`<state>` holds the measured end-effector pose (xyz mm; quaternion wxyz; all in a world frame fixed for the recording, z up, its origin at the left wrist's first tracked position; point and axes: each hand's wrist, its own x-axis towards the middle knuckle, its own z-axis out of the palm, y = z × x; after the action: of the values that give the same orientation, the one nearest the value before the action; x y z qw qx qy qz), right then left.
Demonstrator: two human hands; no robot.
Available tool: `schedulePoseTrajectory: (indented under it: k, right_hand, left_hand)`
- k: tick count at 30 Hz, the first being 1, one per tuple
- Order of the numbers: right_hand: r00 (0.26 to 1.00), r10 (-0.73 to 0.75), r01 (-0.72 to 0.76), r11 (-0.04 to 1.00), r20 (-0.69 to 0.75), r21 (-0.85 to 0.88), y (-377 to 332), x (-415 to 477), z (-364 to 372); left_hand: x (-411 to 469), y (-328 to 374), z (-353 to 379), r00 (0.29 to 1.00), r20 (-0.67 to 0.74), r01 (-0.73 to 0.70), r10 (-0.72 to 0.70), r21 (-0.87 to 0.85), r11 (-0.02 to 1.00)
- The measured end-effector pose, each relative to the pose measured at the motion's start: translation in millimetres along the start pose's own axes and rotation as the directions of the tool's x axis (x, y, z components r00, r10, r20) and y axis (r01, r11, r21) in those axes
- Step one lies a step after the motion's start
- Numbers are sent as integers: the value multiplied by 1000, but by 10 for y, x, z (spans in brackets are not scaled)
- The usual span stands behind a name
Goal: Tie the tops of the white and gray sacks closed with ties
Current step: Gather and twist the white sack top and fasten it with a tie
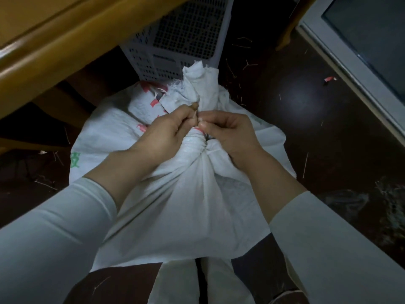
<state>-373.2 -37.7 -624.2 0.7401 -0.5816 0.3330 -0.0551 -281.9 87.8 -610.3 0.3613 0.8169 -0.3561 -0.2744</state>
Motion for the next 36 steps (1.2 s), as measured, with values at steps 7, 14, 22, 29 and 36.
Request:
schedulePoseTrajectory:
  k: [7,14,22,29,36]
  right_hand:
    - [999,-1,-1,999,-47,-53,-30,73,13]
    - [1000,-15,19,988,23,-156,-119,160,2]
    - [996,55,-4,830,75,-558,-363,332,108]
    - [982,100,53,676,162,-735,-508,398,179]
    - [976,104,93,593,190,-800,-547,411,186]
  left_hand:
    - [-47,18,181,901,-365,88,-233,-373,924]
    - [13,72,101,877,-204,216,-435,-641,737]
    - [18,76,62,823,-26,303,-568,-826,476]
    - [66,-17,-35,814,63,361,-577,-833,419]
    - [121,-37,-161,830,203,470,-520,-757,454]
